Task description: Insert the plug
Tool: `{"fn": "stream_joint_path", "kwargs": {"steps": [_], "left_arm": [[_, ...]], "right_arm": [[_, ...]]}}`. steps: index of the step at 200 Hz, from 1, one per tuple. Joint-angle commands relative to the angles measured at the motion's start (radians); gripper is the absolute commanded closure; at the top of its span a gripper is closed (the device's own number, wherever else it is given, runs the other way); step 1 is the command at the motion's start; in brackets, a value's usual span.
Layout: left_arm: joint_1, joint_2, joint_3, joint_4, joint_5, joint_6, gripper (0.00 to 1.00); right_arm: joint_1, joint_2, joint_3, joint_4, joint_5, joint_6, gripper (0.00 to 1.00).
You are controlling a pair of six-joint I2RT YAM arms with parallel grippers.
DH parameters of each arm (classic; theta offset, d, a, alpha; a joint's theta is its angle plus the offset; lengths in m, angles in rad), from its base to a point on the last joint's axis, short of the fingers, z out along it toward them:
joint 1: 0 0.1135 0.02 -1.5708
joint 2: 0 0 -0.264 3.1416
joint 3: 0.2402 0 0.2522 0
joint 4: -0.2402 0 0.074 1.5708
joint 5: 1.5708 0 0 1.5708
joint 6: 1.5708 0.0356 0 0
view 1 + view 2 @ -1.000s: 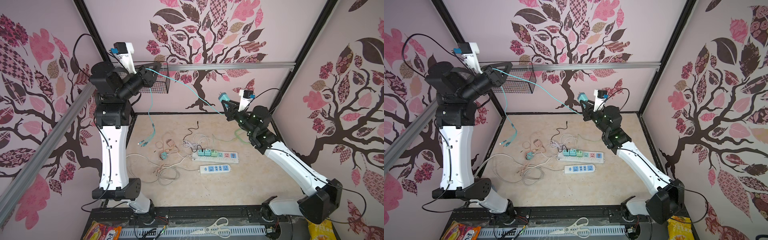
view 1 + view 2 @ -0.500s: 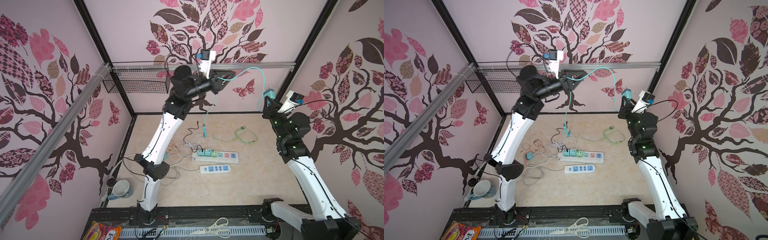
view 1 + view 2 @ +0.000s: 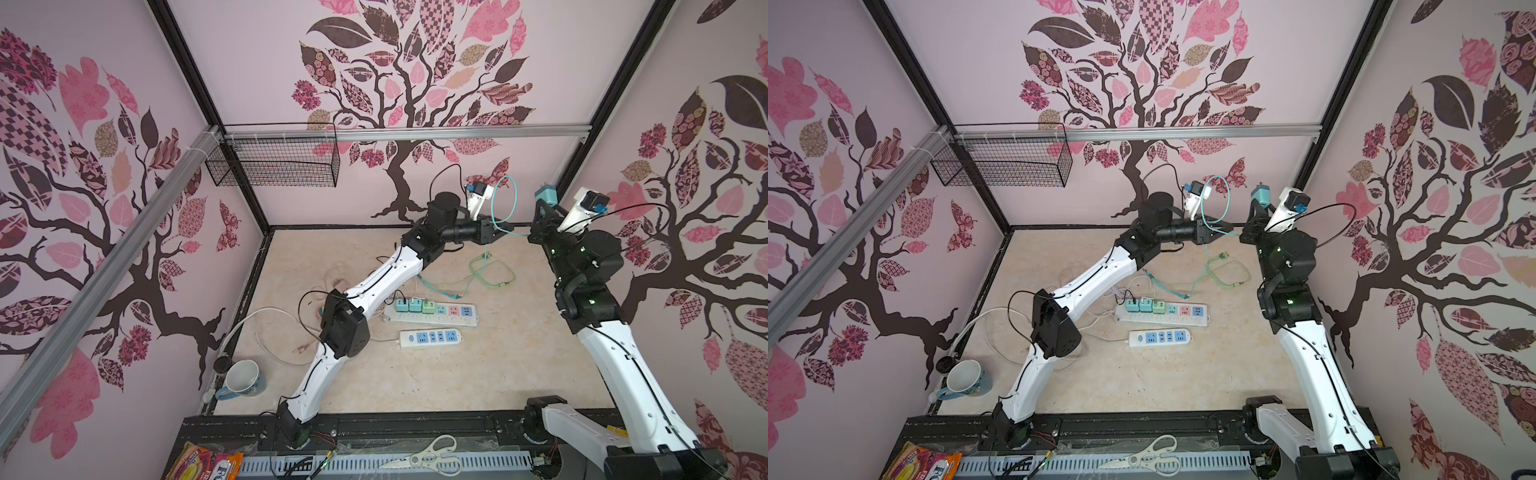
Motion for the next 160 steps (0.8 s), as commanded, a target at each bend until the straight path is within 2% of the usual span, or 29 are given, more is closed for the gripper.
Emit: {"fn": "stream_joint_path", "kwargs": {"steps": [1, 14, 26, 39, 59, 73, 91, 102, 129, 160], "left_arm": [[-0.042, 0.035, 0.006, 0.001, 0.069, -0.021, 1.00], [-0.043, 0.039, -0.004, -0.036, 0.071, 0.012, 1.00], [-0.035, 0.027, -0.023, -0.137, 0.031, 0.095, 1.00], [-0.016, -0.014, -0.073, -0.232, -0.028, 0.177, 0.76], [0.028, -0.113, -0.222, -0.249, -0.078, 0.250, 0.66], [0.062, -0.171, -0.314, -0.249, -0.070, 0.288, 0.53], [0.091, -0.223, -0.359, -0.329, -0.068, 0.366, 0.36], [0.090, -0.257, -0.380, -0.393, -0.121, 0.446, 0.28], [0.070, -0.322, -0.440, -0.516, -0.209, 0.625, 0.20], [0.029, -0.365, -0.522, -0.614, -0.306, 0.767, 0.14]], "right_arm": [[-0.002, 0.011, 0.006, -0.010, 0.010, -0.025, 1.00], [-0.002, 0.013, 0.006, -0.017, 0.011, -0.035, 1.00], [-0.001, 0.013, 0.005, -0.026, 0.016, -0.042, 1.00], [-0.002, 0.013, 0.001, -0.035, 0.019, -0.050, 1.00], [-0.002, 0.012, -0.006, -0.039, 0.027, -0.057, 1.00], [-0.002, 0.014, -0.006, -0.040, 0.022, -0.054, 1.00], [-0.002, 0.022, -0.001, -0.043, 0.010, -0.048, 1.00], [-0.002, 0.027, 0.000, -0.046, 0.008, -0.045, 1.00], [-0.002, 0.045, 0.006, -0.060, 0.000, -0.043, 1.00], [-0.002, 0.053, 0.010, -0.066, -0.005, -0.039, 1.00]]}}
